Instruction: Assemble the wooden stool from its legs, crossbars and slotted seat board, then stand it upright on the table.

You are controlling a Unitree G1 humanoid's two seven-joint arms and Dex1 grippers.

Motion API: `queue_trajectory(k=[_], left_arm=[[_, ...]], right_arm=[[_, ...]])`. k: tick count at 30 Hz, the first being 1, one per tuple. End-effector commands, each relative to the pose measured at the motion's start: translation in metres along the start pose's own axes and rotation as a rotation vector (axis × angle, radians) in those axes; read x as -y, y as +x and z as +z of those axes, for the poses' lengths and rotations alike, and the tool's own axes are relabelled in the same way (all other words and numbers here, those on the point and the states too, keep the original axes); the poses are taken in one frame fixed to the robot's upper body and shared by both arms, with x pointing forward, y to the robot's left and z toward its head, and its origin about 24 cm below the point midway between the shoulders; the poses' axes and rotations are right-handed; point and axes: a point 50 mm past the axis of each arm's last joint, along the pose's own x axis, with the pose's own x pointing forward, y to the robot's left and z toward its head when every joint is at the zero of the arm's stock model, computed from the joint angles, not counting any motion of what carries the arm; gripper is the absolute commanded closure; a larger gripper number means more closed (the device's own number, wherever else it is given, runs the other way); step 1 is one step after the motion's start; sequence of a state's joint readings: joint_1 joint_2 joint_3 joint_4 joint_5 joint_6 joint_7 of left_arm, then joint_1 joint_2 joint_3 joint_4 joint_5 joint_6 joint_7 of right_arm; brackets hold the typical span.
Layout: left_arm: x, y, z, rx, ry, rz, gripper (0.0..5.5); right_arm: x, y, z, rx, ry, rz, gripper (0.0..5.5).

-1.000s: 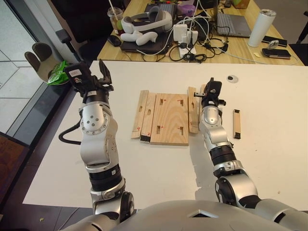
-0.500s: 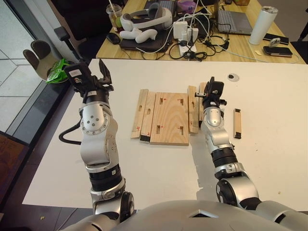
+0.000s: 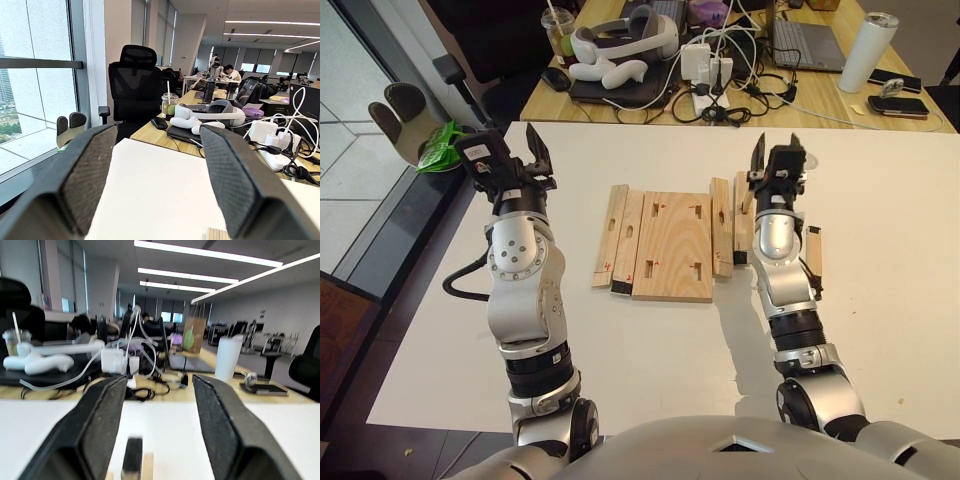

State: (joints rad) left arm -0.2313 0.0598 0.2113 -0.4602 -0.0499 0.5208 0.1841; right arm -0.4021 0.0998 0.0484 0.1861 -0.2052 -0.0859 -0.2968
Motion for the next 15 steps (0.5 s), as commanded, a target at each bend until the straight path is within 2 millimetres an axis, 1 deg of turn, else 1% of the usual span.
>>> queue_trajectory(k=[1,3,4,7,9,11,15], left_arm=[[0.002,0.000,0.000,0.000,0.001,0.002,2.46],[0.003,0.000,-0.001,0.000,-0.001,0.000,2.46],[0.003,0.000,-0.001,0.000,-0.001,0.000,2.46],[0.003,0.001,0.000,0.001,-0.001,-0.002,2.46],[0.003,0.001,0.000,0.001,0.000,-0.001,2.46],[0.003,0.001,0.000,0.001,0.000,0.000,2.46],[0.003,0.000,-0.001,-0.002,-0.003,0.004,2.46]], right_arm=[[-0.005,0.021,0.040,0.131,0.023,0.015,3.11],[-0.008,0.035,0.044,0.113,0.014,0.038,3.11],[-0.010,0.040,0.042,0.076,0.024,0.043,3.11],[-0.011,0.053,0.023,-0.083,0.027,0.039,3.11],[-0.012,0.057,0.011,-0.164,0.011,0.053,3.11],[-0.014,0.059,0.006,-0.203,0.006,0.070,3.11],[-0.019,0.063,0.011,-0.198,0.011,0.100,3.11]])
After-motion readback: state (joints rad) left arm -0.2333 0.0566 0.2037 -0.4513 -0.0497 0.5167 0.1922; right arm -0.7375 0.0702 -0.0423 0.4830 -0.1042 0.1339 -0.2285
